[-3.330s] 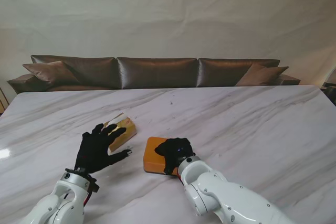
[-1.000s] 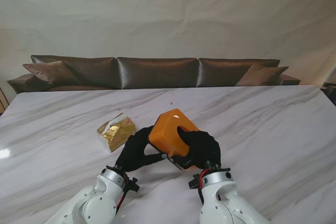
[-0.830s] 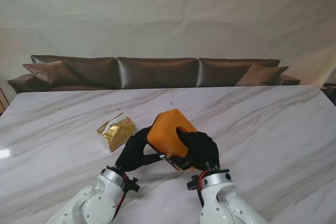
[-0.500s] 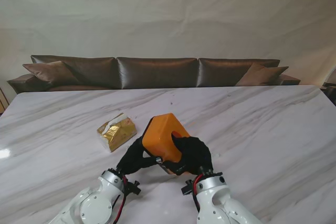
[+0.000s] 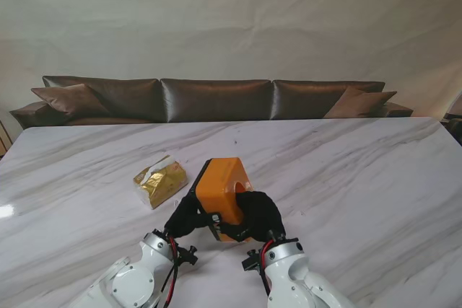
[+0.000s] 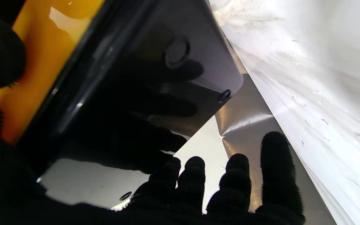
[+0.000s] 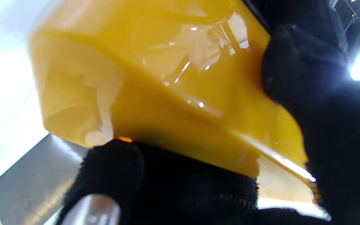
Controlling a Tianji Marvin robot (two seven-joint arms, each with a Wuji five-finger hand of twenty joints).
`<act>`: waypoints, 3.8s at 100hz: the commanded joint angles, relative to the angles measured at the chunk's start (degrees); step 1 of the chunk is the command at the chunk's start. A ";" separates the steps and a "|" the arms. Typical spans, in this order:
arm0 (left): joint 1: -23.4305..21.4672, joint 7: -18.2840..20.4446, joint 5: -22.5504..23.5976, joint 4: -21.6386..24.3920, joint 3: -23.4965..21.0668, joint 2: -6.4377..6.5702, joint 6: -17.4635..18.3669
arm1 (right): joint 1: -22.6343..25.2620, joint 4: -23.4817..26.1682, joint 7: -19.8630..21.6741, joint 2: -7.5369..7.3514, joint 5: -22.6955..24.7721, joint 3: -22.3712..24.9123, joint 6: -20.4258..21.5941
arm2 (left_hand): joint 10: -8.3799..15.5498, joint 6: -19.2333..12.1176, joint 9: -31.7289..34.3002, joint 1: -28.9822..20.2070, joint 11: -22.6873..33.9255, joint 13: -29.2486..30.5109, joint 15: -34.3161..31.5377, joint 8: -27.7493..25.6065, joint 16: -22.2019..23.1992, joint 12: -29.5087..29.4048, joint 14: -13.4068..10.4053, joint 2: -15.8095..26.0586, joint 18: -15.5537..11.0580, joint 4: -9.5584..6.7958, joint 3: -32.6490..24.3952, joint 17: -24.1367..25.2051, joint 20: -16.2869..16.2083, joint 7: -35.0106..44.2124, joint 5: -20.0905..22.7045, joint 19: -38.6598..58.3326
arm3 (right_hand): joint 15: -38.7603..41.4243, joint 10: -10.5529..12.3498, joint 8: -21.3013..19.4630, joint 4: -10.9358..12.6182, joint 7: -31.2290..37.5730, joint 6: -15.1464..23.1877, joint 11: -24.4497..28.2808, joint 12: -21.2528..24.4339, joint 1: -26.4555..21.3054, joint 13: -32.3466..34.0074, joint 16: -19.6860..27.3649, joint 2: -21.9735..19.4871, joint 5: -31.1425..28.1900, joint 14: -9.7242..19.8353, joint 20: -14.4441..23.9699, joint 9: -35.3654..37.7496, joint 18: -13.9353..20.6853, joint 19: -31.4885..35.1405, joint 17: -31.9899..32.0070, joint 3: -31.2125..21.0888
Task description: Refill a tissue box and feed the first sheet
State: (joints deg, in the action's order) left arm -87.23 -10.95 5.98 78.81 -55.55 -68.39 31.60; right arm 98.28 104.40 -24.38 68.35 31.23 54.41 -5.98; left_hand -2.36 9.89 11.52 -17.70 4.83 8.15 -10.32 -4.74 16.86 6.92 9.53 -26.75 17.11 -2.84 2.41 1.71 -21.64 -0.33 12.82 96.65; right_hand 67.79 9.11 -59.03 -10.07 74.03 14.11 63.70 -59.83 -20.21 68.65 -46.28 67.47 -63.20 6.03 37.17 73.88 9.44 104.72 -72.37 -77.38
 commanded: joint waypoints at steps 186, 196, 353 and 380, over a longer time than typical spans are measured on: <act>-4.67 -14.36 -6.85 5.27 3.35 -6.93 3.06 | -6.09 -8.68 -10.91 5.36 -0.78 -4.70 -8.97 | 21.53 -15.85 31.65 -37.59 64.21 38.64 -55.75 -55.72 56.06 53.43 -5.02 -18.19 -18.40 -5.64 -66.23 -29.44 -18.20 67.64 2.69 -2.80 | 27.64 -3.84 2.70 3.15 3.45 -3.22 11.20 0.29 -6.71 6.66 -3.19 -0.97 -2.92 -5.32 2.44 8.87 6.83 15.25 1.62 -3.27; -5.45 -15.04 -6.43 6.02 3.09 -6.95 2.64 | -6.38 -8.94 -11.47 5.72 -1.24 -4.78 -9.78 | 21.50 -15.95 31.74 -37.82 64.28 38.63 -55.77 -56.10 56.20 53.52 -4.77 -18.16 -18.47 -5.58 -66.31 -29.29 -17.98 67.77 2.83 -2.50 | 27.71 -3.96 2.77 3.30 3.67 -3.52 11.26 0.34 -6.88 6.65 -3.24 -1.18 -2.70 -5.39 2.48 8.87 6.77 15.25 1.62 -3.22; -9.41 -18.30 11.23 13.77 -1.84 -3.81 -17.79 | -2.77 -4.38 -10.62 4.59 1.66 2.24 -17.05 | 20.17 -15.22 32.47 -38.69 64.50 38.74 -55.80 -58.47 56.69 53.75 -2.83 -17.98 -17.59 -3.93 -67.11 -28.77 -19.19 67.50 3.87 -1.84 | 28.24 -4.48 3.48 4.13 5.51 -5.40 11.60 0.66 -7.22 6.62 -3.56 -3.67 -0.74 -5.91 3.13 8.86 5.39 15.25 1.63 -2.42; -4.99 -11.34 17.13 11.37 -0.78 -1.54 -24.74 | -0.34 -1.65 -9.08 3.46 4.06 5.64 -17.84 | 20.14 -15.17 32.59 -38.35 64.42 38.93 -55.75 -58.38 56.23 53.42 -2.78 -18.04 -17.38 -3.36 -67.16 -29.17 -19.35 67.43 4.10 -2.04 | 28.14 -4.42 3.33 4.04 5.37 -4.96 11.55 0.67 -7.07 6.62 -3.52 -3.70 -0.74 -5.84 3.13 8.85 5.39 15.25 1.63 -2.32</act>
State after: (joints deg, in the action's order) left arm -93.84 -24.15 22.08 91.15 -56.72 -70.64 7.54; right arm 97.07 101.70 -34.01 72.22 34.94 59.40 -23.63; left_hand -3.98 9.84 29.32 -35.11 21.13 35.99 0.93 -54.13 63.59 55.52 8.47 -55.01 5.89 -7.17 -56.44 -25.34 -39.55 33.84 10.81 66.02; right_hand 76.83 8.03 -55.41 -11.79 77.43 13.54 71.71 -59.62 -23.04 71.15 -47.80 69.30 -63.93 4.60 39.33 77.37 4.80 108.36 -70.54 -65.52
